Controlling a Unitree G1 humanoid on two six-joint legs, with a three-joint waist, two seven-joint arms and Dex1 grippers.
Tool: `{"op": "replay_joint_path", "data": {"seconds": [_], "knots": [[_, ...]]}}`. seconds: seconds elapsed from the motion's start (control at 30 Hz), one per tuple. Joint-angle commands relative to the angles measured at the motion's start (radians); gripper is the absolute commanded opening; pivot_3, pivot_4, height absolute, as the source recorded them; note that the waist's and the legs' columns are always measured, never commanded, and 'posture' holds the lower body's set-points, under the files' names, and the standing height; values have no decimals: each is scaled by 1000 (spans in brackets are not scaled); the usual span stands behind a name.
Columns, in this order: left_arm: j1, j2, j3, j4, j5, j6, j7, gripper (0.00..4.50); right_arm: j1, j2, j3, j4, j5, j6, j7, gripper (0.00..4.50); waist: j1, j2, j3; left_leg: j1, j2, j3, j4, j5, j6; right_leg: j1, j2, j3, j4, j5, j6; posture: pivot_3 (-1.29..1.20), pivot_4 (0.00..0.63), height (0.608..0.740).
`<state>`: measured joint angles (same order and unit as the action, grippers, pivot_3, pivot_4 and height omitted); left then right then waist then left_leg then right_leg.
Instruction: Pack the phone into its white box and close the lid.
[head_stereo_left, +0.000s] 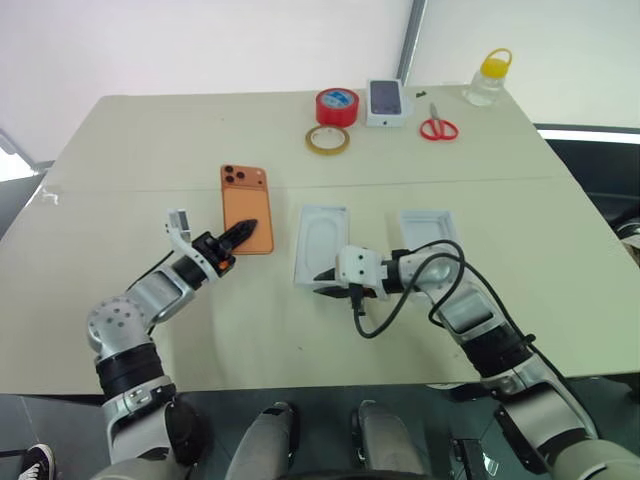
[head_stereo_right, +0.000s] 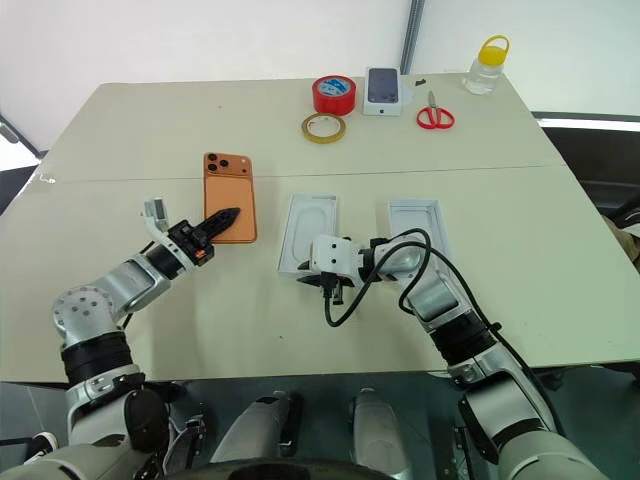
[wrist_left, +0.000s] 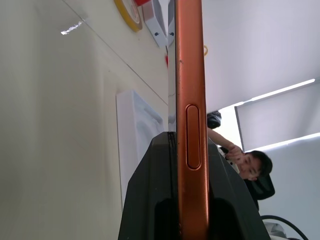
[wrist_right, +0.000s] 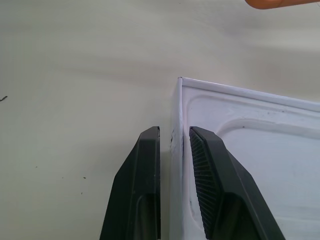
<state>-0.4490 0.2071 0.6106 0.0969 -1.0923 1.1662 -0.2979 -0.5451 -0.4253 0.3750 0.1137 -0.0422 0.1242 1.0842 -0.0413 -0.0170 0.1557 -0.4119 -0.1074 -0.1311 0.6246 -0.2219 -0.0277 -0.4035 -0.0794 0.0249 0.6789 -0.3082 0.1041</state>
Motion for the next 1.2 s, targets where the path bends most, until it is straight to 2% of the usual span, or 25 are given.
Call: {"op": "replay_joint_path", "data": {"seconds": [0.03, 0.1, 0.2, 0.23, 0.53, 0.8, 0.83, 0.9, 0.97, 1.07, 1.2], "knots": [[-5, 10, -10, -49, -50, -20, -10, 0, -4, -5, -5, -17, 2, -20, -13, 1002, 0, 0, 0, 0, 0, 0, 0, 0, 0, 0, 0, 0, 0, 0, 0, 0, 150, 740], [-2, 15, -21, -53, -49, -24, -9, 0, -6, -5, -3, -8, -7, -26, -21, 1002, 0, 0, 0, 0, 0, 0, 0, 0, 0, 0, 0, 0, 0, 0, 0, 0, 150, 740], [-4, 17, -20, -50, -59, -29, -3, 0, -4, -4, -1, -3, -7, -27, -23, 204, 0, 0, 0, 0, 0, 0, 0, 0, 0, 0, 0, 0, 0, 0, 0, 0, 150, 740], [-5, 19, -20, -47, -61, -30, -2, 0, -5, -5, 1, -4, -8, -29, -19, 97, 0, 0, 0, 0, 0, 0, 0, 0, 0, 0, 0, 0, 0, 0, 0, 0, 150, 740], [-21, 6, -49, -50, -80, -37, 44, 0, 34, 19, 34, -119, 4, 41, -16, 97, -1, 0, 0, 0, 0, 0, 0, 0, 0, 0, 0, 0, 0, 0, 0, 0, 150, 740], [-8, -26, -89, -84, -85, -53, 72, 0, 38, 86, 76, -120, -59, 112, -131, 97, 1, 0, 0, 0, 0, 0, 0, 1, -1, 0, 0, 0, 0, 0, 0, 0, 150, 740], [-7, -27, -92, -83, -88, -54, 73, 0, 38, 89, 77, -124, -52, 127, -127, 695, 1, 0, 0, 0, 0, 0, 0, 1, -1, 0, 0, 0, 0, 0, 0, 0, 150, 740], [-6, -28, -97, -84, -96, -54, 78, 0, 32, 92, 73, -123, -59, 128, -144, 1455, 0, 0, 0, 0, 0, 0, 0, 1, -1, 0, 0, 0, 0, 0, 0, 0, 150, 740], [-3, -29, -102, -91, -100, -54, 81, 0, 27, 89, 70, -127, -61, 130, -152, 2553, 1, 0, 0, 0, 0, 0, 0, 1, -1, 0, 0, 0, 0, 0, 0, 0, 150, 740], [10, -30, -111, -104, -107, -46, 92, 0, 33, 66, 35, -192, 15, 196, -98, 4094, 1, 0, 0, 0, 0, 0, 0, 1, -1, 0, 0, 0, 0, 0, 0, 0, 150, 740], [54, -44, -133, -142, -150, -17, 119, 0, 70, -2, -84, -282, 191, 285, -11, 4094, 2, 0, 0, 0, 0, 0, 0, -1, 1, 0, 0, 0, -1, 0, 0, 0, 150, 740]]}}
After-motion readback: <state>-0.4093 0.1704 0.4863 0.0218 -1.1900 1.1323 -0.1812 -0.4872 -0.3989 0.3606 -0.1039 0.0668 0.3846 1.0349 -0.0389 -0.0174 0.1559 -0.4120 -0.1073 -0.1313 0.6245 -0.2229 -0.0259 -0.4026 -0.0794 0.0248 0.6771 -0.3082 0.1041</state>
